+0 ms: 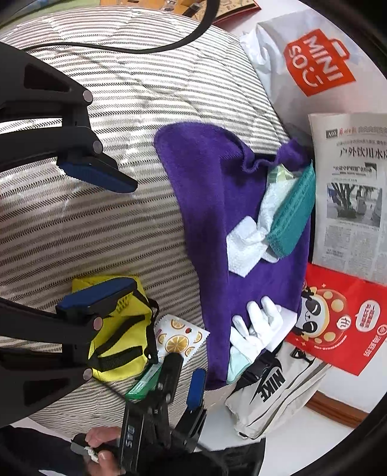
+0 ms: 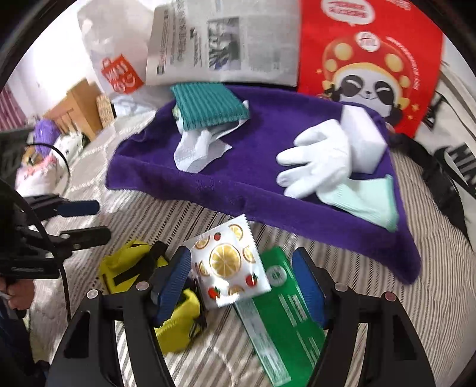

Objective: Organize soft objects
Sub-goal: 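Move the left tool to the yellow mesh bag while the right tool reaches the orange-print packet, then grasp the yellow mesh bag with the left tool while the right tool grasps the orange-print packet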

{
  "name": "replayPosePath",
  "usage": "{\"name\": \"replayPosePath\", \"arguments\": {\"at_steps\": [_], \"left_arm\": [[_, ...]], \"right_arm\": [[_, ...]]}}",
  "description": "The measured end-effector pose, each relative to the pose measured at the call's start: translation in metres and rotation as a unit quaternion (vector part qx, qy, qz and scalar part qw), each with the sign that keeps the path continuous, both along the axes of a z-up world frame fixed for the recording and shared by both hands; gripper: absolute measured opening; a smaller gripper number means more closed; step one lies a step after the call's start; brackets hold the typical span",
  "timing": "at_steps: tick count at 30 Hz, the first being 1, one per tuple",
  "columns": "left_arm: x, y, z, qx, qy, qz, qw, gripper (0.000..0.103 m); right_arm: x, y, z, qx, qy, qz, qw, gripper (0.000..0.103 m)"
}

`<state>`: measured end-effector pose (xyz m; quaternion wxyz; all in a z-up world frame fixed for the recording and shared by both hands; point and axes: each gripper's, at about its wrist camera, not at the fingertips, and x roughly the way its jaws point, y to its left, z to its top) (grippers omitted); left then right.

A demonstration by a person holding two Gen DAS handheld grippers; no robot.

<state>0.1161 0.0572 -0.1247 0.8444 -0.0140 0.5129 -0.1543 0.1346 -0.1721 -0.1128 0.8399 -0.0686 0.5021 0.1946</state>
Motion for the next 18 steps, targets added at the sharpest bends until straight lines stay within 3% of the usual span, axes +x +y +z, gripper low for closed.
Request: {"name": "replayPosePath", "arguments": {"at_steps": [7,10,17,18], "left_arm": [[0.000,0.006,-0.003,0.001,0.002,0.006,1.0000,0.057],[0.001,0.007,-0.005,-0.002,0.004,0.007,1.0000,0.057],[0.001,0.008,-0.008,-0.002,0.007,0.007,0.9999,0.057],[0.001,0.008,-0.008,-0.003,0.008,0.008,0.9999,0.057]], "right_arm": [[0.001,0.024,-0.019,-0.044,0.016,0.045,0.998,0.069],[-0.005,0.028,-0.026,-0.057,0.007,0.051,0.997,0.064],[-0.015,0.030,-0.021,-0.070,-0.018,0.060,0.996,0.025],[-0.015,0.027,-0.021,-0.063,-0.014,0.058,0.996,0.024]]}}
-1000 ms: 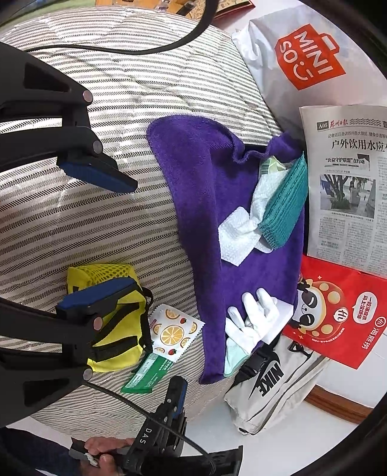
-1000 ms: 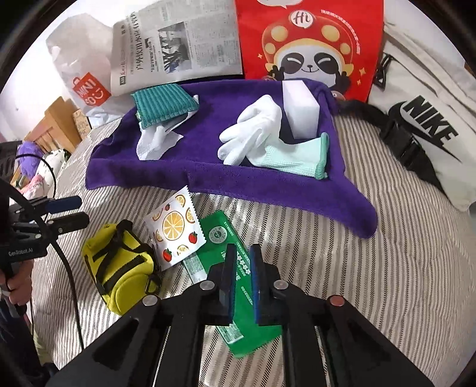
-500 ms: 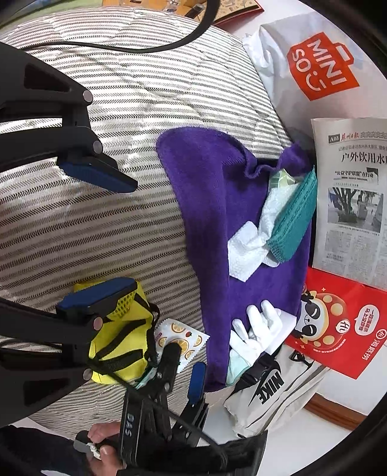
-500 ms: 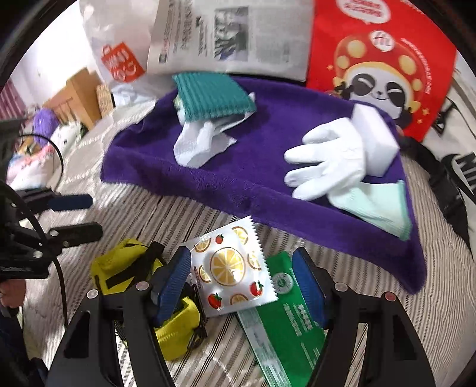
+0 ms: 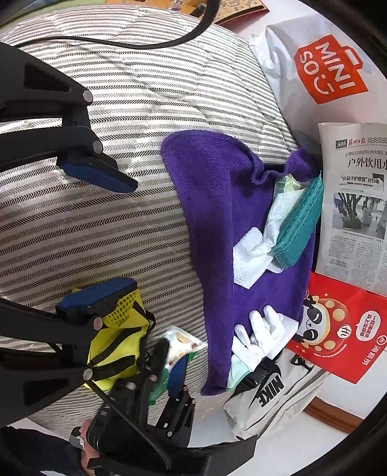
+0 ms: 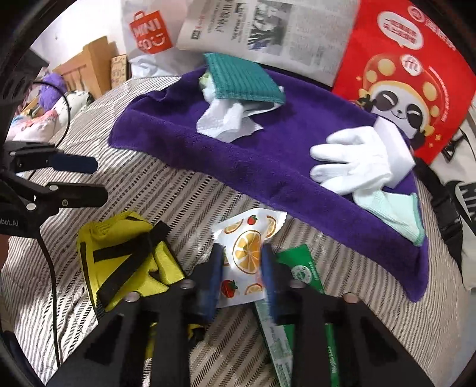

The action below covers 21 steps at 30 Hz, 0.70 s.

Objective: Organize soft objects
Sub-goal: 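Grasp the yellow mesh bag with the left tool while the right tool grasps the orange-print packet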

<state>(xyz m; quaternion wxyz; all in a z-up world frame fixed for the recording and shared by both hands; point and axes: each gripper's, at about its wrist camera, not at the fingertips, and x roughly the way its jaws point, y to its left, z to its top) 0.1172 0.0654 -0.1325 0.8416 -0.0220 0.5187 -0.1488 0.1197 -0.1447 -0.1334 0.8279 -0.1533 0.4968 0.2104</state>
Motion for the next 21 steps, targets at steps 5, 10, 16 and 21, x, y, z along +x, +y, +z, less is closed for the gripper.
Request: {"name": "replayPosePath", "arguments": {"at_steps": [5,10,16,21], "left_arm": [[-0.001,-0.003,0.000,-0.002,0.002,-0.005,1.0000,0.057],[-0.006,-0.008,0.004,-0.010,-0.006,-0.014,0.9998,0.057],[-0.015,-0.017,0.014,-0.035,-0.016,-0.042,0.9984,0.058],[-0.026,-0.032,0.019,-0.031,-0.030,-0.074,0.9963,0.065]], "right_arm": [[0.000,-0.015,0.007,0.019,0.003,-0.023,1.000,0.021],[-0.001,-0.039,0.020,0.043,0.001,-0.066,0.997,0.021],[-0.003,-0.069,0.031,0.049,-0.007,-0.106,0.993,0.021],[-0.008,-0.094,0.033,0.055,-0.008,-0.134,0.989,0.021]]}}
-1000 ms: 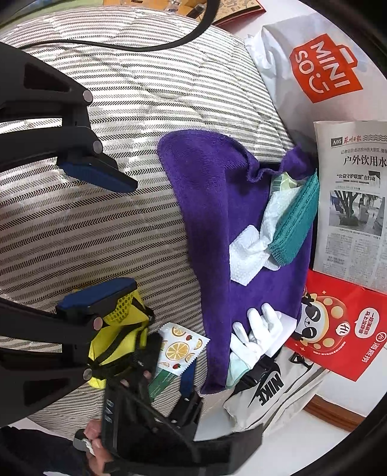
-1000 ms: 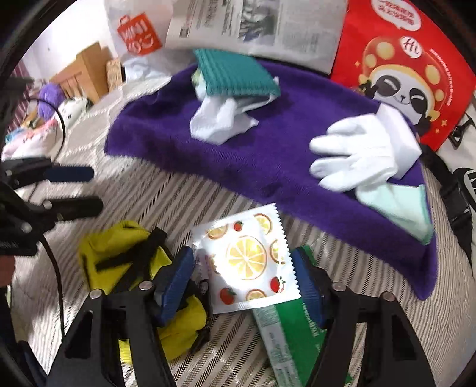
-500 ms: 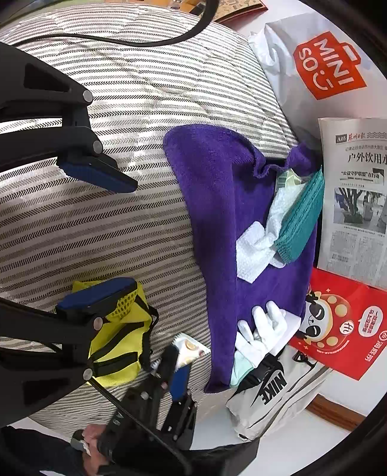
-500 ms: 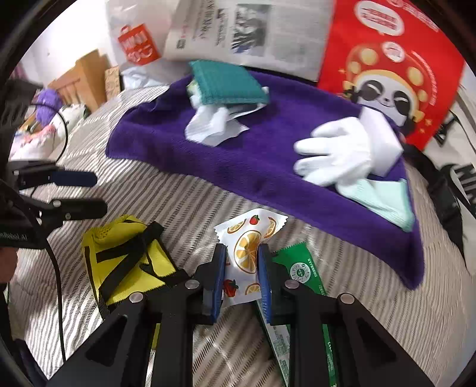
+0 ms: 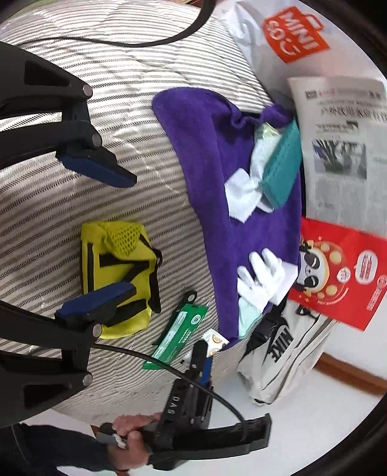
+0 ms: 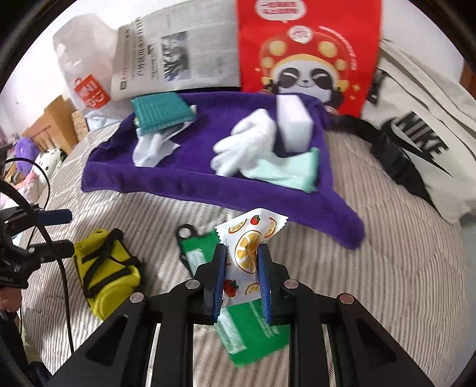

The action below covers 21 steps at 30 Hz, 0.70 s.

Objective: Organize soft objects
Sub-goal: 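Grasp the yellow mesh bag with the left tool while the right tool grasps the orange-print packet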

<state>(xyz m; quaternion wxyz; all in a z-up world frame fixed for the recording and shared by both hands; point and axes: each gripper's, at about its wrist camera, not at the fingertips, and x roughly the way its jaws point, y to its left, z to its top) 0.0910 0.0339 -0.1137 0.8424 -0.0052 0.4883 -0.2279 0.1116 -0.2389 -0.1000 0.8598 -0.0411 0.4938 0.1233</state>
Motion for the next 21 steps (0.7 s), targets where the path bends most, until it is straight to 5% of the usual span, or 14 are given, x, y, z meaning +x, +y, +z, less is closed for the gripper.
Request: {"name": "replayPosePath", "arguments": {"at_steps": [7,10,12,17,21], "left_arm": [[0.006,-0.023,-0.017,0.053,0.012,0.000,0.9985,0.063],[0.011,-0.026,-0.026,0.067,0.015,0.008,0.9976,0.039],[0.014,-0.027,-0.031,0.047,0.023,-0.001,0.9986,0.033],[0.007,-0.036,-0.031,0.075,-0.005,-0.015,0.9970,0.028],[0.006,-0.026,-0.017,0.052,0.002,0.003,0.9986,0.024]], "right_arm": [[-0.009,-0.023,0.002,0.014,-0.002,-0.026,1.000,0.021],[-0.012,-0.026,0.001,0.018,-0.002,-0.028,0.999,0.021],[-0.013,-0.028,-0.002,0.021,0.001,-0.028,0.999,0.021],[-0.013,-0.030,-0.003,0.028,0.003,-0.031,0.999,0.021],[-0.014,-0.031,0.003,0.027,-0.005,-0.030,0.999,0.021]]}}
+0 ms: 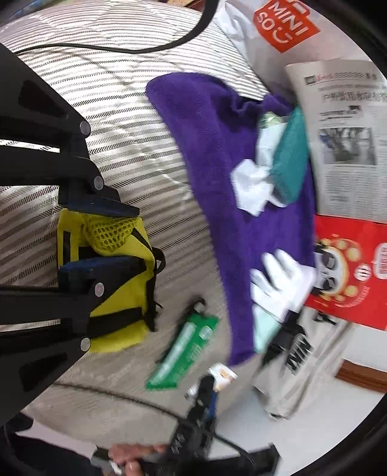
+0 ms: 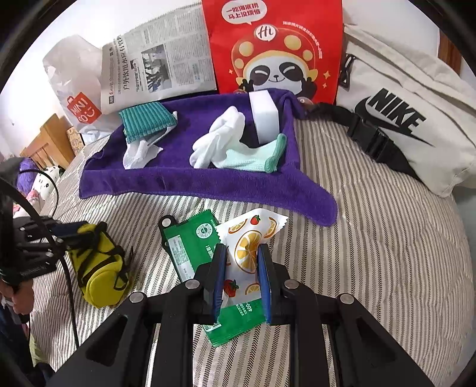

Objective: Organize soft objects

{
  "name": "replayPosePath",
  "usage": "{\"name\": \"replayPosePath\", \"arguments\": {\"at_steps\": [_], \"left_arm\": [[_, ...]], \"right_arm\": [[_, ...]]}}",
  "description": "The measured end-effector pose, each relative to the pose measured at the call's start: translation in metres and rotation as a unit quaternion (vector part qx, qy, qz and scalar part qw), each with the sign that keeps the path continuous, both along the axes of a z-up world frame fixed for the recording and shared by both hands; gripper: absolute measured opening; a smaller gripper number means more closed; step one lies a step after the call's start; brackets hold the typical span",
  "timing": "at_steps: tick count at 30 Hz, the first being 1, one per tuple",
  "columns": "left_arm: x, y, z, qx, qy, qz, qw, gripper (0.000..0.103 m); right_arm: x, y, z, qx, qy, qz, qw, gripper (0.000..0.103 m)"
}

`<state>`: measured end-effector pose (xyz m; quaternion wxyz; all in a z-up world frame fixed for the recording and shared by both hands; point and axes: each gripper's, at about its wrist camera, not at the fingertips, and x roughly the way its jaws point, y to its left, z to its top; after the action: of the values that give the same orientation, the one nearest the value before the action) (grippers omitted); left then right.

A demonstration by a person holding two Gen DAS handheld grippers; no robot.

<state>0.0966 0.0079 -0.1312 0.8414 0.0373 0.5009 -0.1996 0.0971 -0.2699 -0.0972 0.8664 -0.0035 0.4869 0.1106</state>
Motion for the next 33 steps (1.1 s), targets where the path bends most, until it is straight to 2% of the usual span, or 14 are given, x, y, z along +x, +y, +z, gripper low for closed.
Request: {"name": "replayPosePath", "arguments": {"at_steps": [2,7,13,15,24,33], "left_arm": [[-0.001,0.003,0.005,-0.009,-0.011,-0.005,0.9999,0.024],[0.000,-0.002,-0.010,0.020,-0.006,-0.011,0.9997,0.026],[-0.003,-0.002,-0.015,0.017,-0.014,-0.011,0.9997,0.024],[-0.003,-0.002,-0.011,0.017,-0.014,-0.015,0.9996,0.024],[-0.002,0.016,0.017,-0.025,-0.026,-0.004,0.9994,0.024],[0.009,0.029,0.035,-0.031,-0.039,0.012,0.9987,0.024]], "right_arm": [[0.001,0.000,0.001,0.000,-0.001,0.002,1.000,0.021],[0.002,0.000,-0.003,-0.001,0.004,0.001,1.000,0.021],[0.004,0.003,-0.006,-0.002,0.010,0.001,1.000,0.021],[0.004,0.005,-0.003,0.000,0.006,0.002,1.000,0.021],[0.013,0.016,0.018,0.007,-0.016,0.019,1.000,0.021],[0.027,0.026,0.029,0.015,-0.024,0.031,0.999,0.021]]}}
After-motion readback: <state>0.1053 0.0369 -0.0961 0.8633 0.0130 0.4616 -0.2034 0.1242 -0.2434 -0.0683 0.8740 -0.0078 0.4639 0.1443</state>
